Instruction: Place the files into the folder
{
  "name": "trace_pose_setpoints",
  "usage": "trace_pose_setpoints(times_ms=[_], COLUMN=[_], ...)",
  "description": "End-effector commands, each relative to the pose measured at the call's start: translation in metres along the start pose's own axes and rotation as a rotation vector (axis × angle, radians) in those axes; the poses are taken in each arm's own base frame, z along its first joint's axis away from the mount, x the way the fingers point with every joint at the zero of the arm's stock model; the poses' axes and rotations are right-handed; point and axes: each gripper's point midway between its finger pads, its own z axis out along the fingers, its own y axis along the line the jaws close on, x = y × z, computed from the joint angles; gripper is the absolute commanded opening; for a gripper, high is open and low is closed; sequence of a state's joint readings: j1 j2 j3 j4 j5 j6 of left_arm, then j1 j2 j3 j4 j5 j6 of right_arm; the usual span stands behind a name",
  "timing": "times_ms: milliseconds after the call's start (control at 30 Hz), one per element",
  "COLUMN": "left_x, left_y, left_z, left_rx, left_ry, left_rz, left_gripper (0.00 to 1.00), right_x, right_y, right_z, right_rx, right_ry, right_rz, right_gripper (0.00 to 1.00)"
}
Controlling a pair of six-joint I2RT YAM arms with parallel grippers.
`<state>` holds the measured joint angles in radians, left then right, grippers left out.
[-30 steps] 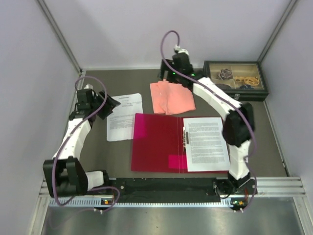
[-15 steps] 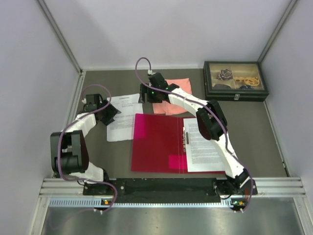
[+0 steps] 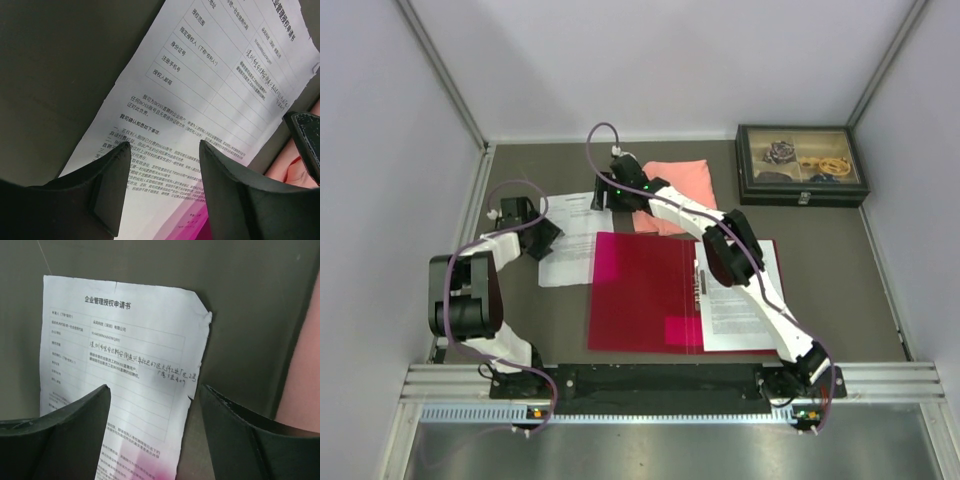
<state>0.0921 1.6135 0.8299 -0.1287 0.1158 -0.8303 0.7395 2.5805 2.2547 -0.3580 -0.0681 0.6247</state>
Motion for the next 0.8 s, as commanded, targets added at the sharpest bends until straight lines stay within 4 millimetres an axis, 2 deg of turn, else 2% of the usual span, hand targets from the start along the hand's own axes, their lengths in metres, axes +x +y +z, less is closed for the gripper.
trace_pose_setpoints(times_ms=[0, 100, 167, 267, 433, 500, 600, 667, 700, 733, 767], left_x=[0.011, 0.015, 0.018, 0.017, 0.015, 0.014, 0.01, 0.008, 0.006, 0.004, 0.002], left_y=[0.014, 0.014, 0.014, 0.015, 0.014, 0.015, 0.013, 0.011, 0.007, 0.006, 0.004], left_z=[0.014, 0.017, 0.019, 0.021, 0.023, 0.023, 0.022, 0.02, 0.018, 0.016, 0.014], left_rx=[-0.024, -0.013, -0.008, -0.017, -0.02, -0.029, -0.031, -0.025, -0.016, -0.014, -0.01], left_ry=[0.025, 0.036, 0.04, 0.04, 0.043, 0.041, 0.032, 0.03, 0.025, 0.022, 0.017], left_rz=[-0.038, -0.052, -0.053, -0.046, -0.037, -0.032, -0.014, 0.005, 0.013, 0.029, 0.038], left_gripper=[0.62, 0.61, 0.61, 0.61, 0.61, 0.61, 0.61, 0.6, 0.6, 0.6, 0.6], right_x=[0.044, 0.056, 0.056, 0.056, 0.032, 0.03, 0.024, 0.023, 0.019, 0.018, 0.018], right_y=[-0.002, 0.003, 0.01, 0.039, 0.083, 0.086, 0.078, 0.069, 0.071, 0.072, 0.073], right_z=[0.026, 0.031, 0.031, 0.021, -0.009, -0.013, -0.011, -0.002, 0.0, 0.003, 0.005], right_rx=[0.02, -0.011, -0.045, -0.18, -0.384, -0.41, -0.408, -0.38, -0.384, -0.39, -0.404], right_ry=[0.079, 0.105, 0.116, 0.145, 0.105, 0.104, 0.083, 0.065, 0.047, 0.038, 0.039], right_rz=[0.032, 0.048, 0.071, 0.087, 0.077, 0.066, 0.052, 0.033, 0.012, 0.008, 0.01], right_gripper=[0.71, 0.71, 0.71, 0.71, 0.72, 0.72, 0.71, 0.64, 0.59, 0.49, 0.44])
